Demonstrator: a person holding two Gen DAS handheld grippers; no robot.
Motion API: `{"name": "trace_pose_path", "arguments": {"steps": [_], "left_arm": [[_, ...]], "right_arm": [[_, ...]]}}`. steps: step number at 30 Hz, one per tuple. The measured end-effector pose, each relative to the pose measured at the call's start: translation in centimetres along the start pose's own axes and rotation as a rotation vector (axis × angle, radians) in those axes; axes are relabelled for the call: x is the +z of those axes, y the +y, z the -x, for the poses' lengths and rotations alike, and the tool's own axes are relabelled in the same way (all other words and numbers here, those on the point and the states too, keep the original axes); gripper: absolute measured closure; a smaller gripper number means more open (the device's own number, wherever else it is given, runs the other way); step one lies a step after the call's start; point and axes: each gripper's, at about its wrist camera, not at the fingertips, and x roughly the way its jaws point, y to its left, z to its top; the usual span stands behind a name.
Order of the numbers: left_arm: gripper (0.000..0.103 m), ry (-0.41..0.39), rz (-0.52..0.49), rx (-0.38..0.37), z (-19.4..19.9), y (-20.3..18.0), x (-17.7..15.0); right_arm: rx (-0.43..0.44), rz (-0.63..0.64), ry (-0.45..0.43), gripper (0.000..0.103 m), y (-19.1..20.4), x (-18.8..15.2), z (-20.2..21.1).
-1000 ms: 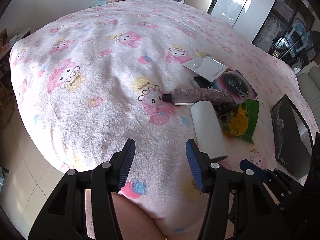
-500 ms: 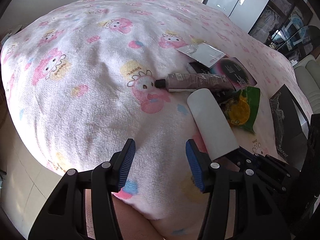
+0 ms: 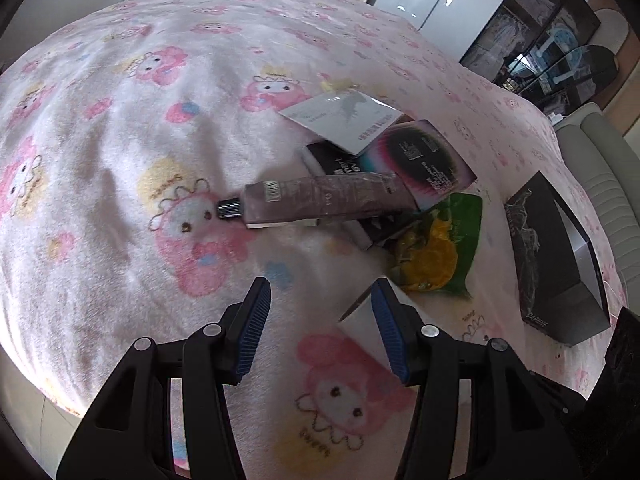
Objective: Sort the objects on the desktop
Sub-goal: 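Grasp the white paper roll with the right gripper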
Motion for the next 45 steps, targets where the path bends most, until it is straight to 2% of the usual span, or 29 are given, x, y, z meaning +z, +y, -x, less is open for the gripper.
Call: {"name": "trace_pose_path", "arguments": {"steps": [3,7,9,14,18,21,23,29,36,38,41,45], "left_arm": [[0.049,0.020,-0.013,-0.066,-0.5,-0.6,0.2],[0.049,0.058,0.001,-0.189,-1.0,-0.9,-0.3],[0.046,0.083,0.017,-0.247,-1.2,-0.9,-0.7],[0.045,0.098,0.004,-0.221,-0.4,-1.3,-2.0],[0.045,0.113,-0.030,-0.221,1.0,-1.9,-3.0],[0.042,0.105,-0.027,-0.247,1.9,-1.8,-3.2],[0.042,0.087,-0.014,-0.236,2.1,-1.4,-3.1],[0.042,0.099,-0.008,-0.204,1.0,-1.2,-2.9],[0.042,0.101,0.030,-0.213,0.9,-0.2,-3.3],[0.043,0.104,0.034,-0.224,0.8,0.0,-3.4],[0.043,0.105,0.025,-0.250,1.0,-0.6,-3.7],[0.043,0.109,-0.019,-0.274,1.7,-2.1,-4.4]], "right_arm": [[0.027,-0.025,0.005,0.096,-0.4,0.0,0.5],[-0.090,0.041,0.003,0.096,0.0,-0.5,1.2],[-0.074,0.027,0.014,0.096,-0.4,-0.8,1.6],[0.046,-0.033,0.023,0.096,-1.0,-1.1,2.4],[-0.009,-0.027,0.019,0.096,-0.6,-1.7,3.0],[-0.023,-0.071,0.031,0.095,-1.6,-1.8,3.0],[-0.035,-0.092,0.023,0.095,-2.3,-1.8,3.3],[0.022,-0.141,0.000,0.094,-3.6,-1.7,4.4],[0.153,-0.092,0.027,0.066,-1.3,-1.4,3.8],[0.160,-0.069,0.039,0.066,-0.6,-1.4,3.1],[0.196,-0.101,0.062,0.066,-0.7,-1.4,1.8],[0.211,-0.122,0.056,0.066,-1.2,-1.8,2.4]]}}
